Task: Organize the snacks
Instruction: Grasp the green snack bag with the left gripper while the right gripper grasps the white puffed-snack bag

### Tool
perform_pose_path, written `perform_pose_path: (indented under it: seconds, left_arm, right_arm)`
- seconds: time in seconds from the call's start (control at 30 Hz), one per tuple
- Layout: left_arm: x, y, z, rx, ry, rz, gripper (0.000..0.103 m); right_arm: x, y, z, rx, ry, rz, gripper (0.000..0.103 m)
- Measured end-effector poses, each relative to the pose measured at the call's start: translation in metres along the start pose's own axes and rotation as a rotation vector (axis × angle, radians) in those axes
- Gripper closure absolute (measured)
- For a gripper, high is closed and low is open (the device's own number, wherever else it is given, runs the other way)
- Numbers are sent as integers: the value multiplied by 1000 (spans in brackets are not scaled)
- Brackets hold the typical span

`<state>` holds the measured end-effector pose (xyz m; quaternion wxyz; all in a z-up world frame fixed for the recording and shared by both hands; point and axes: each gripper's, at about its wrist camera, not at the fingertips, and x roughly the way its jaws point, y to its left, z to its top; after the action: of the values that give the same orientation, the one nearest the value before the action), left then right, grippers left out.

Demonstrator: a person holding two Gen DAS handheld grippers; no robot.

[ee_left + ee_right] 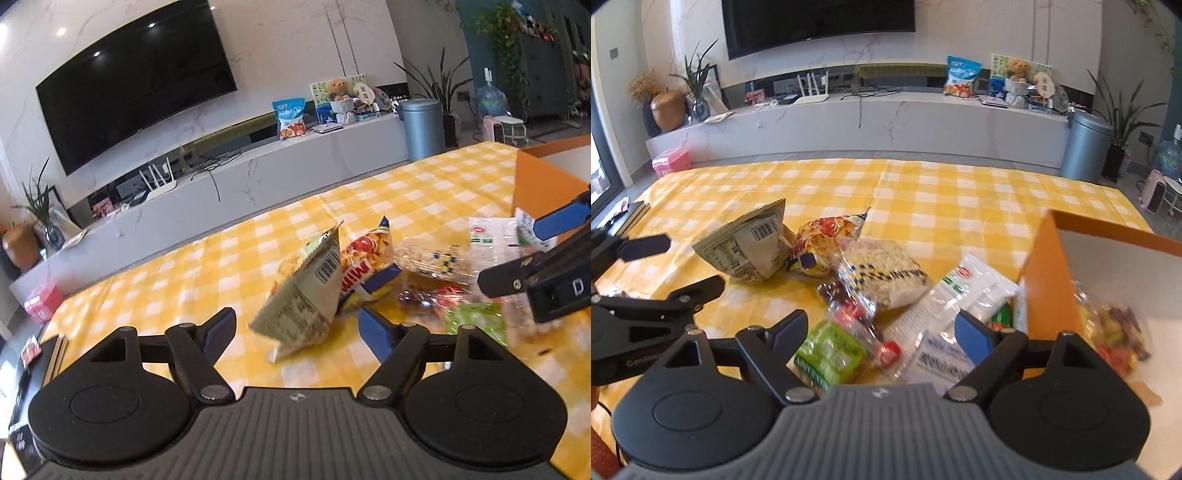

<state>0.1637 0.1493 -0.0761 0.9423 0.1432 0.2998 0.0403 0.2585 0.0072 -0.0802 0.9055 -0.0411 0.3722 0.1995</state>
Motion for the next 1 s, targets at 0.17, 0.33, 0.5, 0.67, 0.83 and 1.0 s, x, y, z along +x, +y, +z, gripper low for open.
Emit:
perform_pose_path:
  seconds: [0.17,0.33,0.5,0.67,0.83,1.0]
  left_arm:
    - [29,-4,5,65,29,19,13]
    - [54,-7,4,71,67,7,13]
    - [64,-7,5,55,95,39,25]
    - [66,1,5,10,107,18,47]
    - [59,7,5,-31,100,16,59]
    - [43,14,3,-100,84,14,60]
  right_arm:
    - [25,4,10,-28,44,0,18]
    - [38,4,14,-32,50,13,18]
    - [48,8,19,-40,41,19,19]
    - [58,14,25,-76,25,12,19]
    - [70,15,29,-114,25,-29,21]
    - [80,14,31,-120,36,-30,21]
